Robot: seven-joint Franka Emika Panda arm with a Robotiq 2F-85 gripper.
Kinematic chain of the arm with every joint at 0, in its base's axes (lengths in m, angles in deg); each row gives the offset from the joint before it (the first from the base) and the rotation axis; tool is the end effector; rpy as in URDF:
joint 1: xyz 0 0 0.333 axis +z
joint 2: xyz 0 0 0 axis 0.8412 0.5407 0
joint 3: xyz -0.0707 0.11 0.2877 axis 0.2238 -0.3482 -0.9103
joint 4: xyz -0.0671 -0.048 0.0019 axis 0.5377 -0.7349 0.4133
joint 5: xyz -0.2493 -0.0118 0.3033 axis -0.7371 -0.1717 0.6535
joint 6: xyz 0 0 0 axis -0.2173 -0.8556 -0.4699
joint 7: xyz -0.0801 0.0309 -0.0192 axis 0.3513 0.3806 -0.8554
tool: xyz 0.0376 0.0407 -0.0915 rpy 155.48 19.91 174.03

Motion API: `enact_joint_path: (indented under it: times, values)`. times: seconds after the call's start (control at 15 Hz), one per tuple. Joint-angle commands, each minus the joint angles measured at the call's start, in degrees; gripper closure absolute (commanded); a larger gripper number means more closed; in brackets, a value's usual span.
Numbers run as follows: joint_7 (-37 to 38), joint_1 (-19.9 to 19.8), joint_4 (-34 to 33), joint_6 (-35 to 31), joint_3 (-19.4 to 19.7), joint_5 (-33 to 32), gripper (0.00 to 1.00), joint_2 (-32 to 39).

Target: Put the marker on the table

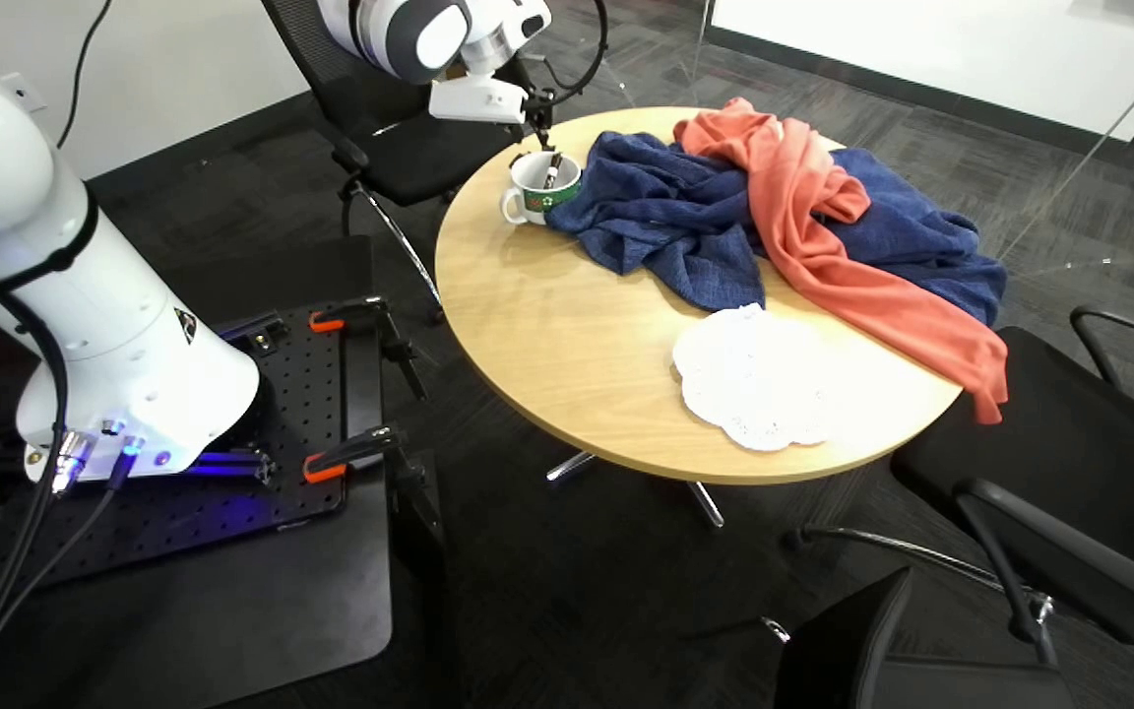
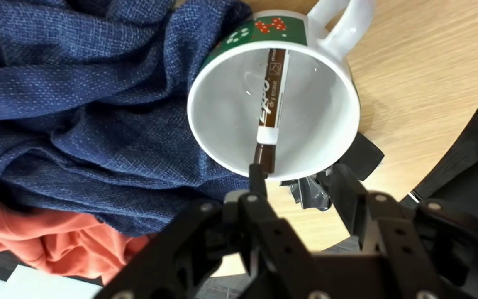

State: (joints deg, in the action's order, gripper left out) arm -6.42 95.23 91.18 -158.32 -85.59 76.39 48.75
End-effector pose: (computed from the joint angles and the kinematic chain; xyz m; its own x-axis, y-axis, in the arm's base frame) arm 0.4326 0.3115 0.1914 0.5057 0.7642 0.4002 0.7878 -0.5982 0.1467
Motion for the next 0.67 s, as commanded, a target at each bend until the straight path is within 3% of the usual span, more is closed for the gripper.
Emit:
enact_joint_path:
  times: [0.0, 0.6]
  values:
    - [6.1, 0.1, -1.1, -0.2, 1.8, -7.0, 0.51, 1.4]
    - [9.7, -0.6, -2.7, 0.0, 2.1, -11.5, 0.51, 5.0]
